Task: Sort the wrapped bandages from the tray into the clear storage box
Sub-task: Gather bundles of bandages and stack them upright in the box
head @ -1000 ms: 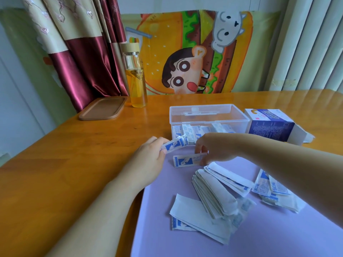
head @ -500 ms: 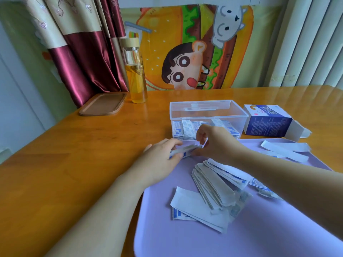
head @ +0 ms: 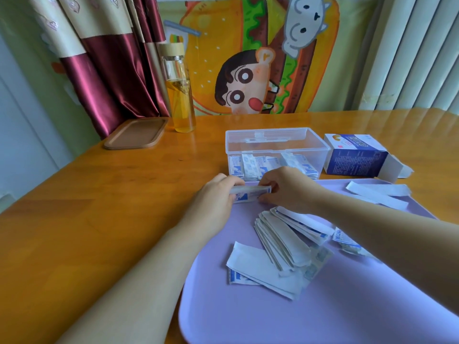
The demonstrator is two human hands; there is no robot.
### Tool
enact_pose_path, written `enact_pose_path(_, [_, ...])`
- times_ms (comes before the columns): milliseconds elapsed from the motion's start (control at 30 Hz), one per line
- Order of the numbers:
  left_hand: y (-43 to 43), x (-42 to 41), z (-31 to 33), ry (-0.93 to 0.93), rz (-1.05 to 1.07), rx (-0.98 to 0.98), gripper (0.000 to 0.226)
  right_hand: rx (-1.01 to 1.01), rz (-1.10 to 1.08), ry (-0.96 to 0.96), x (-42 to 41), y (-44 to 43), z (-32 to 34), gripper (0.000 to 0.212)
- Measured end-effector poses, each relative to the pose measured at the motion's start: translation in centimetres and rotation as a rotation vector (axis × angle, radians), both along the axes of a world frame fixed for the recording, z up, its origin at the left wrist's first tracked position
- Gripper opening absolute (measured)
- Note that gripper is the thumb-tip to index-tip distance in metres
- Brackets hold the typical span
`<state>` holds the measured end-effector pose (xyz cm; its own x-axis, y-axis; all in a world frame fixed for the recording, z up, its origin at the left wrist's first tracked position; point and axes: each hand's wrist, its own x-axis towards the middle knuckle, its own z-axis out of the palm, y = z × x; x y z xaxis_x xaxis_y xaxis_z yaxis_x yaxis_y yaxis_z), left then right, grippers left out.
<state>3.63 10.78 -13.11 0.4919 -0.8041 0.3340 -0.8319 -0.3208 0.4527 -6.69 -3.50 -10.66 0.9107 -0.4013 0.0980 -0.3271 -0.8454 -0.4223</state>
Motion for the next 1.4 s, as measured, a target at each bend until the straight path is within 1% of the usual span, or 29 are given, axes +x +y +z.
enact_pose_path(133, [-0.2,0.0,-0.5,-0.023,-0.027,0.113,0.045,0.006,0.043,-0.011,0.2,0.3,-0.1,0.018])
enact_pose_path(400, [-0.1,0.0,-0.5,-0.051,-0.052,0.164,0.047,0.046,0.052,0.035,0.2,0.3,0.4,0.025])
enact_pose_path(500, [-0.2,0.0,-0.5,-0.061,-0.041,0.196,0.051,0.062,0.031,0.06,0.3,0.0,0.5,0.022])
enact_pose_path(633, [-0.6,-0.5,-0.7,-0.134,-0.015,0.246,0.054,0.039,0.06,0.011,0.8,0.7,-0.1,0.016])
enact_pose_path(733, [-0.5,-0.6,-0.9,-0.162,0.003,0.267,0.049,0.062,0.06,-0.045,0.7,0.8,-0.1,0.015])
enact_pose_path(833, [-0.3,-0.9,-0.4,-0.186,0.0,0.215,0.031,0.052,0.091,-0.136,0.1,0.6,1.2,0.012])
enact_pose_path(867, [-0.2,-1.0,0.2,-0.162,-0.011,0.149,0.022,0.054,0.107,-0.183,-0.1,0.5,2.0,0.011])
enact_pose_path(933, [-0.1,-1.4,1.7,-0.057,-0.041,-0.016,0.009,0.077,0.122,-0.288,-0.5,0.5,4.1,0.01])
enact_pose_path(1000, [-0.7,-1.8,3.9,0.054,-0.068,-0.169,0.005,0.115,0.123,-0.379,-0.8,0.2,6.6,0.007])
enact_pose_path(1067, [-1.8,-2.3,6.3,0.151,-0.068,-0.221,0.007,0.118,0.143,-0.443,-0.7,-0.1,8.8,0.006])
enact_pose_path(1167, [-4.5,-2.1,9.3,0.269,-0.055,-0.216,0.011,0.015,0.13,-0.491,-0.2,-1.5,11.3,0.012])
enact_pose_path(1233, [-6.4,-1.6,10.6,0.311,-0.06,-0.177,0.021,-0.029,0.096,-0.484,0.5,-3.1,12.4,0.004])
enact_pose_path(1267, [-7.5,-1.1,11.2,0.308,-0.057,-0.144,0.024,-0.061,0.069,-0.48,0.9,-4.2,12.9,0.005])
enact_pose_path(1333, [-9.5,-0.4,11.8,0.293,-0.038,-0.062,0.027,-0.121,-0.001,-0.42,1.7,-6.6,13.3,0.01])
enact_pose_path(1400, [-10.7,0.5,11.8,0.312,-0.026,0.008,0.026,-0.129,-0.06,-0.269,2.5,-7.8,12.9,0.008])
